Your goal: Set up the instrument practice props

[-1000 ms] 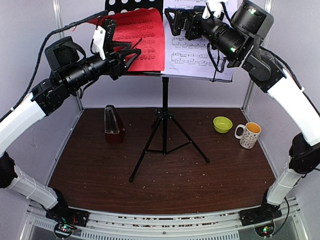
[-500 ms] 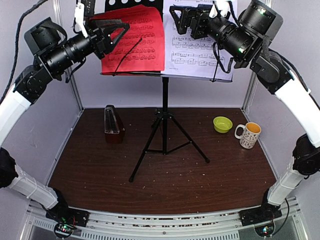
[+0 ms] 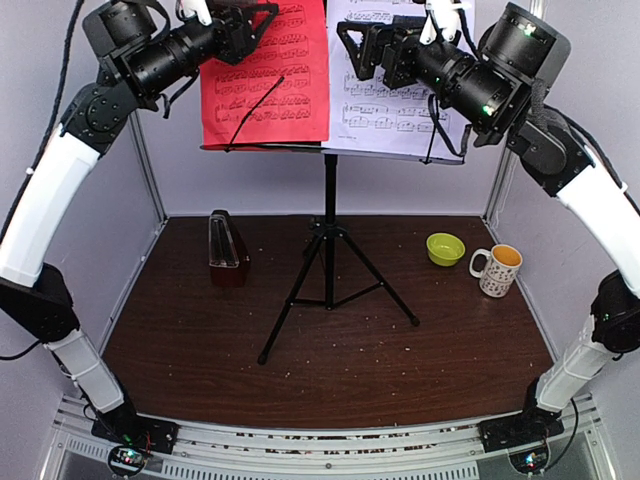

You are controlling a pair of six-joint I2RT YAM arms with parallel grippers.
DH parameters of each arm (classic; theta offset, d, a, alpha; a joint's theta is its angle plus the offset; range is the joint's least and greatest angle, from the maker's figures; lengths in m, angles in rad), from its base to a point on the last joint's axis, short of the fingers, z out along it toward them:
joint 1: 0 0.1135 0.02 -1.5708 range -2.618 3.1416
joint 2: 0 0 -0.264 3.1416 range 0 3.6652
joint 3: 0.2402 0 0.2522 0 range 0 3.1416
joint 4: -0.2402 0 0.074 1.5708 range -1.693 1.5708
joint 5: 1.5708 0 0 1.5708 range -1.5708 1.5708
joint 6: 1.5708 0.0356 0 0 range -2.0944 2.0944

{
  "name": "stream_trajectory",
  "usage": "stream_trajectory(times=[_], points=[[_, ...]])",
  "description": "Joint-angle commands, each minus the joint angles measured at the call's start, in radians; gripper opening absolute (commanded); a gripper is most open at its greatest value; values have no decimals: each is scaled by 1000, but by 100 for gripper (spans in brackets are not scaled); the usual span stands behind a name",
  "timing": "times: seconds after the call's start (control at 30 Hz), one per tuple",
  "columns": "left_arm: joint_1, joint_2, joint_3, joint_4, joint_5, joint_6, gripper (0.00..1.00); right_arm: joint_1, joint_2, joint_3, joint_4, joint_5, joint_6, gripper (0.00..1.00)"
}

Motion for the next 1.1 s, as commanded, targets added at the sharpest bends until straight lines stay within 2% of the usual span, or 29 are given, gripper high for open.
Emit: stream_trajectory(times=[0.0,0.23,0.5,0.77,0.97,1.07], points=[[12,42,49,-27,-16,12,45,10,-39,-7,-13,-1,7,94],[31,48,53,-37,-49,-31,58,11,-47,-9,-23,-7,12,95],[37,20,31,-63,-13,-37,66,15,-59,-14,-30,-9,17,96],[36,-41,-30,-50,121,-66,65,17,-92,-63,-25,-2,23,96],[37,-79,-124,-27,74,-48,62,17,-108,-76,-31,1,26,96],[37,-55,-102,-59,59,-25,61,19,-109,-76,-35,0,30,96]])
